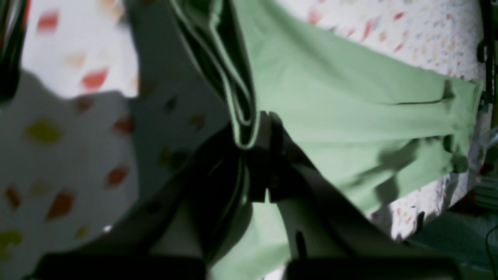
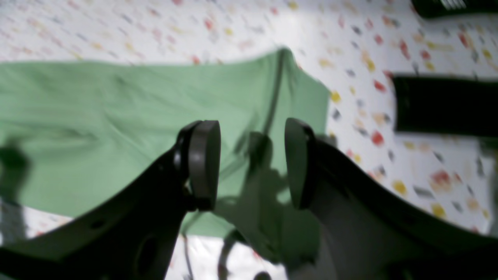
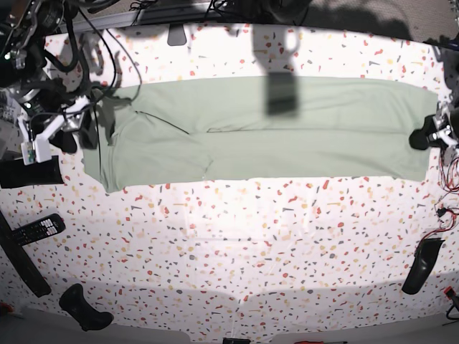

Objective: Fold the T-shirt properly
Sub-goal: 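Lift the shirt end with the left gripper and fold it toward the right gripper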

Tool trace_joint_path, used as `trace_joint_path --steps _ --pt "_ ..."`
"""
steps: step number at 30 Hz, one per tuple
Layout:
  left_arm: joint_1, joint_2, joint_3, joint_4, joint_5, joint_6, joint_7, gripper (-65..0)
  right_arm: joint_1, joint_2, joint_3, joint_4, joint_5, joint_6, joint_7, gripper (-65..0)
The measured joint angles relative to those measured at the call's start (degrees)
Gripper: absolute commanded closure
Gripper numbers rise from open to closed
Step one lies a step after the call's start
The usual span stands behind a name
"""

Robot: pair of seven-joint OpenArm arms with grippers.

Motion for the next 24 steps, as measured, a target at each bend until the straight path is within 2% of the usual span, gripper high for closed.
trace_joint_path --steps 2,5,8,10,13,16,17,24 --pt "0.0 1.7 0.0 2.0 0.2 0.0 0.2 0.0 1.0 0.0 0.0 0.7 1.0 0.0 -0.1 -26.0" --pt "0.0 5.0 0.0 4.6 4.7 0.1 0.3 0.0 1.4 0.1 0.0 2.6 1.8 0.0 0.0 -26.0" --pt "0.2 7.7 0.0 7.1 8.9 2.9 0.5 0.0 1.4 0.2 0.0 3.2 1.6 0.0 -0.1 -26.0" --pt "0.3 9.3 0.0 9.2 10.8 3.7 2.9 0.0 1.4 0.1 0.0 3.2 1.7 0.0 0.0 -26.0" --pt "0.4 10.8 -0.1 13.9 11.7 4.8 7.5 0.0 1.4 0.1 0.0 3.2 1.7 0.0 -0.2 -26.0" --pt "0.5 12.8 -0.1 18.9 11.6 5.3 6.9 0.0 1.4 0.1 0.0 3.2 1.7 0.0 -0.2 -26.0" --pt "0.4 13.6 -0.1 20.2 11.6 6.5 6.9 0.0 1.4 0.1 0.0 3.2 1.7 0.0 -0.2 -26.0" --pt "0.7 19.8 -0.1 23.0 11.6 6.5 9.5 0.0 1.4 0.1 0.0 3.2 1.7 0.0 -0.2 -26.0"
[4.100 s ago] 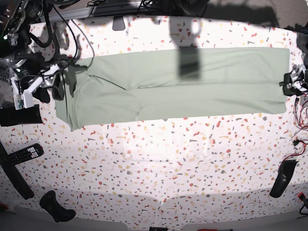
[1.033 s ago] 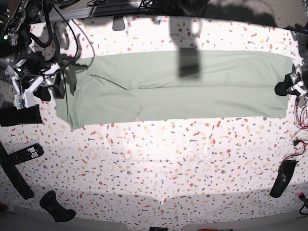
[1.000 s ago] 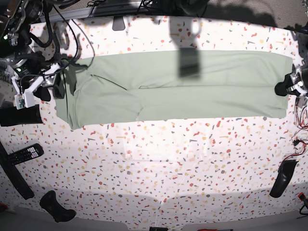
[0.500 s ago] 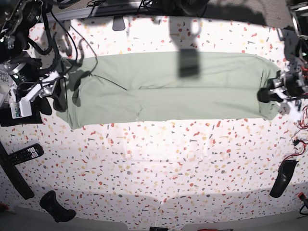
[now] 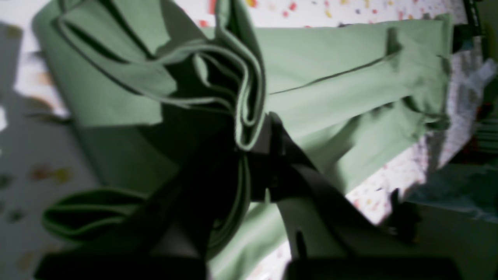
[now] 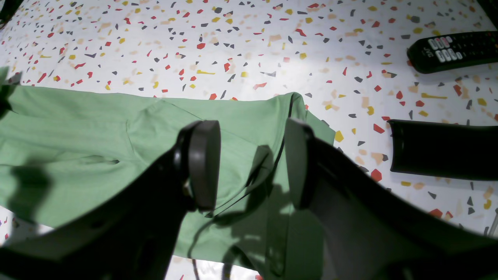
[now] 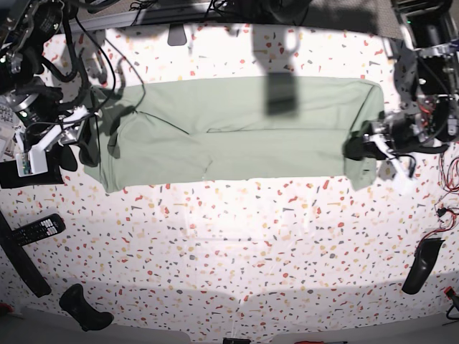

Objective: Fold the T-shirt properly
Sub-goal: 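Lift the shirt end with the left gripper and fold it toward the right gripper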

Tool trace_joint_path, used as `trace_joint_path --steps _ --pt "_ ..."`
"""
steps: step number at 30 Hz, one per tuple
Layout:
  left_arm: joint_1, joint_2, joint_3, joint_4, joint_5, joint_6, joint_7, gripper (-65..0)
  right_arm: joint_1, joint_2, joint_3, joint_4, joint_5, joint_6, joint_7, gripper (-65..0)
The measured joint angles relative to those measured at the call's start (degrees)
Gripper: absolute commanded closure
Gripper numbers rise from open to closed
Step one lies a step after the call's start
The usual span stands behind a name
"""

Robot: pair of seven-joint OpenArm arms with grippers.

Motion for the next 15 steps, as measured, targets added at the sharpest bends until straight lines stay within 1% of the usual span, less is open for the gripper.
trace_joint_path --steps 5,9,11,13,15 --pt "3.5 1.9 0.0 1.0 0.0 0.0 0.0 0.0 0.0 0.0 0.0 0.0 0.0 0.0 0.0 -26.0" --pt "6.9 2.4 0.0 7.3 0.2 0.0 0.6 0.0 0.0 0.0 0.0 0.0 0.0 0.0 0.0 -26.0" --pt "8.2 2.4 0.0 12.2 0.2 0.0 -0.2 0.0 0.0 0.0 0.0 0.0 0.0 0.0 0.0 -26.0" --pt "9.0 2.5 0.0 16.0 0.0 0.0 -2.3 0.0 0.0 0.0 0.0 0.0 0.0 0.0 0.0 -26.0" --pt "9.6 3.6 -0.1 17.6 0.5 0.0 -3.9 0.0 0.0 0.0 0.0 0.0 0.0 0.0 0.0 -26.0"
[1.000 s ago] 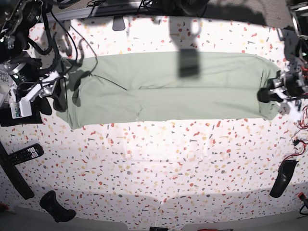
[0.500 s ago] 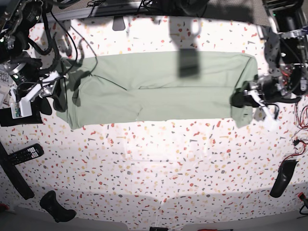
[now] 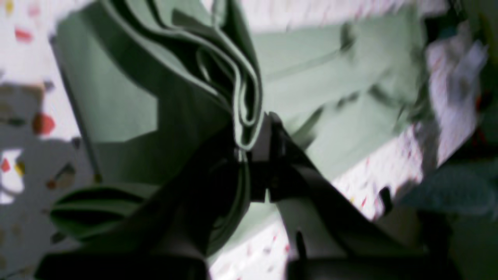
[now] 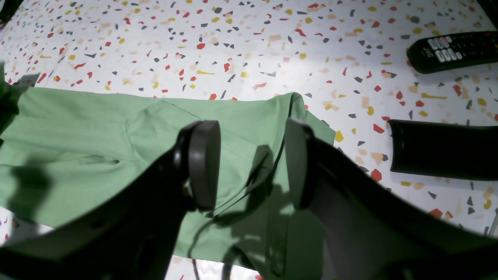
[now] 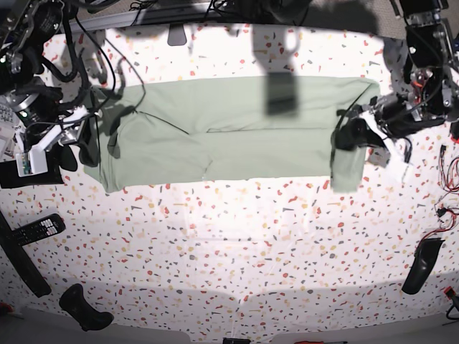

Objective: Fold the T-shirt properly
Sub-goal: 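Lift the shirt end with the left gripper and fold it toward the right gripper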

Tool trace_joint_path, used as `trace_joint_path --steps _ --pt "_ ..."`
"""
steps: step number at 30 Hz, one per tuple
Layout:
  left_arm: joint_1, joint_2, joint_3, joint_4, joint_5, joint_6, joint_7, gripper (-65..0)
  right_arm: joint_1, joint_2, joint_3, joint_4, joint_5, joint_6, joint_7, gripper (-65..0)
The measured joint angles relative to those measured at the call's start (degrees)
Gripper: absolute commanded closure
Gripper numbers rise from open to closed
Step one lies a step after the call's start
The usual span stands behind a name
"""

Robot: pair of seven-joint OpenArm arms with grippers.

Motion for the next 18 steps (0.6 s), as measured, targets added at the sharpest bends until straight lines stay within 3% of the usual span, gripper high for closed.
trace_joint_path --steps 9,18 --pt "0.1 8.8 0.0 -0.3 13.6 0.0 -3.4 0.0 0.0 0.0 0.0 0.0 0.0 0.0 0.0 -26.0" --pt "0.1 13.2 -0.2 -0.3 13.6 0.0 -4.1 0.0 0.0 0.0 0.0 0.0 0.0 0.0 0.0 -26.0"
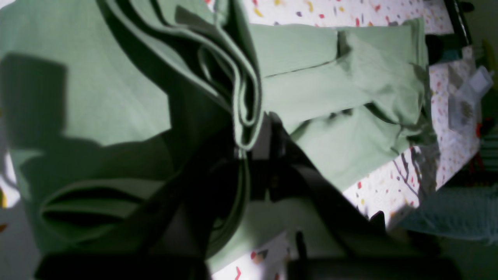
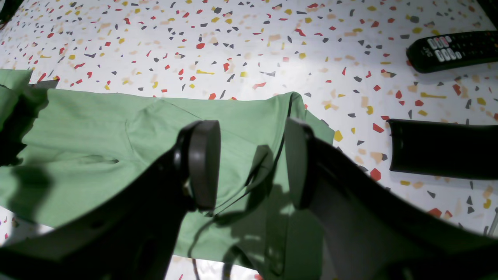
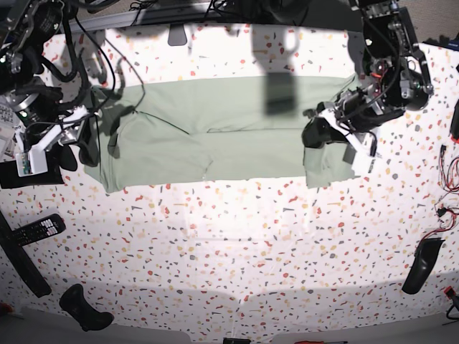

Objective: Fold the T-shirt properly
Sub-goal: 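Lift the shirt end with the left gripper and fold it toward the right gripper, then lower the folded end onto the shirt middle with the left gripper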

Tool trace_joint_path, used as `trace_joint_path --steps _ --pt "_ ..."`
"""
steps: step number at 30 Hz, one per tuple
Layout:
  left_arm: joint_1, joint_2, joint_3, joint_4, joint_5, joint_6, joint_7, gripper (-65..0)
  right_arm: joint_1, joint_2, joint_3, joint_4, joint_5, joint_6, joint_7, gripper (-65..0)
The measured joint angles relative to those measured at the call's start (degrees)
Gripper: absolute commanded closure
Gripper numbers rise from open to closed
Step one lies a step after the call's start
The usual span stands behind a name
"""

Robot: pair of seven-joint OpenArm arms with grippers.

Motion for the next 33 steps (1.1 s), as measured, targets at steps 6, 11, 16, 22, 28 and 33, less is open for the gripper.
trace_joint_path --steps 6,11,16,22,28,33 --pt "0.0 0.0 0.0 0.0 3.0 0.0 -1.5 0.0 0.0 0.0 0.0 0.0 0.0 0.0 0.0 -26.0" --pt "0.1 0.0 0.0 0.0 2.8 0.0 -1.4 0.0 0.0 0.0 0.0 0.0 0.0 0.0 0.0 -26.0" --pt "1.0 0.0 1.2 0.0 4.7 0.0 -2.1 0.0 0.0 0.0 0.0 0.0 0.0 0.0 0.0 -26.0" --pt "4.1 0.1 5.3 0.0 10.6 4.5 -8.4 0.0 0.0 0.0 0.0 0.0 0.0 0.0 0.0 -26.0" --pt "3.5 -0.1 6.0 0.0 13.0 7.3 -9.7 0.0 0.0 0.0 0.0 0.0 0.0 0.0 0.0 -26.0" --pt "3.6 -0.1 7.4 0.0 11.3 7.3 -10.5 0.0 0.0 0.0 0.0 0.0 0.0 0.0 0.0 -26.0"
